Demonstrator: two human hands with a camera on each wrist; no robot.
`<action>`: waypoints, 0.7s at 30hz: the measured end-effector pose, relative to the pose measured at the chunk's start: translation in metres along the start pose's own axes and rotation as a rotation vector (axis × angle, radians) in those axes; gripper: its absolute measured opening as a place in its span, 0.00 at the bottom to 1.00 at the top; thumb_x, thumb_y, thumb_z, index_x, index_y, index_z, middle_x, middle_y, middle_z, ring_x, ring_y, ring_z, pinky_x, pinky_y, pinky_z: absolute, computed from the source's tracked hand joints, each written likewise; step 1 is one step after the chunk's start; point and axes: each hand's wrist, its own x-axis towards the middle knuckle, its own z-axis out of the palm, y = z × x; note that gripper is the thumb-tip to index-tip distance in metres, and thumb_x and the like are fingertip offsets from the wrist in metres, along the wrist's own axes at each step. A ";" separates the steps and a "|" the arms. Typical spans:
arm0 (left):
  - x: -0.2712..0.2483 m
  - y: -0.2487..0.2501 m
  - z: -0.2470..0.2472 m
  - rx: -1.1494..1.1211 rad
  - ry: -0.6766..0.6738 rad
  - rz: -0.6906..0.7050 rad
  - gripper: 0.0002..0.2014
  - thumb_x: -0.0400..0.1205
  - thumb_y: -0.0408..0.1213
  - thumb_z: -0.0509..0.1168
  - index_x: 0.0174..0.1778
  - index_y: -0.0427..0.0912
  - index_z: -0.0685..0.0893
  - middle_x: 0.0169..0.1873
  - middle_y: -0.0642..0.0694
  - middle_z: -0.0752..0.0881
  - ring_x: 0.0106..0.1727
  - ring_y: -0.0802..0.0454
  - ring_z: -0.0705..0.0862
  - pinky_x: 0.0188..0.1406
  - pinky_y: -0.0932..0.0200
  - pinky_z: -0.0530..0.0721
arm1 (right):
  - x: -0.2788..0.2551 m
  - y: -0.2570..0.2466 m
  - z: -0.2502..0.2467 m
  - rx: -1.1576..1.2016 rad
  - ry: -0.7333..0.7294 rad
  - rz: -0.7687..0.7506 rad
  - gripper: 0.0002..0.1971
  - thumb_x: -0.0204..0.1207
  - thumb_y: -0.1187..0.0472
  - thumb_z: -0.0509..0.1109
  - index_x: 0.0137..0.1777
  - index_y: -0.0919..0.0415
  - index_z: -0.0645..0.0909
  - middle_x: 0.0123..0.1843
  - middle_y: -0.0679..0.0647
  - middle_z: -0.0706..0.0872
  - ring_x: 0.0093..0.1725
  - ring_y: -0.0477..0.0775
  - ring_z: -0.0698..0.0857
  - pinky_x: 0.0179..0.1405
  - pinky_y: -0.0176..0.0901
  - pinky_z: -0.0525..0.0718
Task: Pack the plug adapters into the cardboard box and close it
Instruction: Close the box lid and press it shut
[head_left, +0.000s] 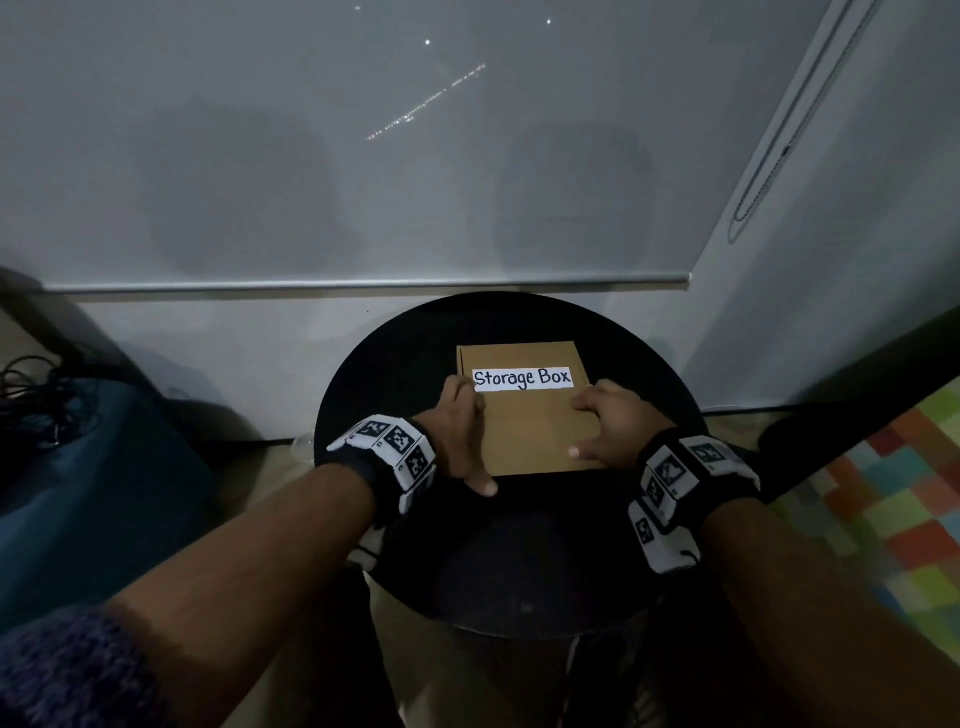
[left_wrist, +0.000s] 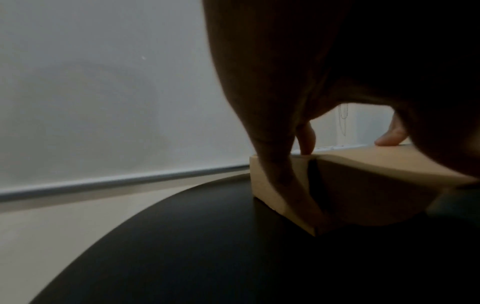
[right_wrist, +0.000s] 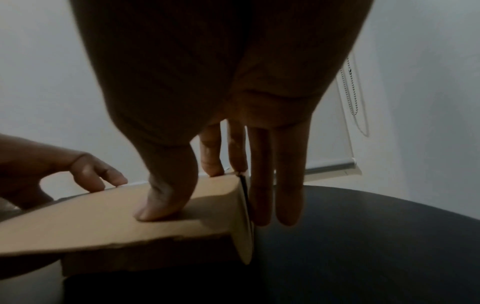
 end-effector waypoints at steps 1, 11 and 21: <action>-0.001 0.000 -0.002 0.046 -0.026 0.006 0.56 0.57 0.46 0.86 0.74 0.38 0.60 0.73 0.50 0.54 0.66 0.44 0.76 0.64 0.45 0.80 | 0.000 0.000 -0.002 -0.020 -0.016 -0.004 0.39 0.65 0.50 0.80 0.75 0.55 0.71 0.70 0.50 0.73 0.70 0.54 0.75 0.71 0.45 0.74; -0.008 0.004 0.015 0.135 0.088 0.061 0.31 0.77 0.28 0.68 0.72 0.31 0.60 0.79 0.39 0.47 0.41 0.46 0.81 0.45 0.55 0.82 | 0.001 0.003 -0.003 -0.029 -0.053 -0.030 0.43 0.62 0.55 0.83 0.77 0.56 0.68 0.70 0.51 0.70 0.70 0.55 0.74 0.74 0.48 0.73; -0.012 0.009 0.017 -0.007 0.088 0.000 0.42 0.75 0.51 0.74 0.72 0.31 0.59 0.81 0.42 0.44 0.61 0.42 0.81 0.52 0.64 0.72 | 0.002 0.016 0.009 0.204 0.019 -0.069 0.35 0.61 0.58 0.83 0.69 0.57 0.74 0.61 0.45 0.66 0.62 0.55 0.79 0.68 0.51 0.80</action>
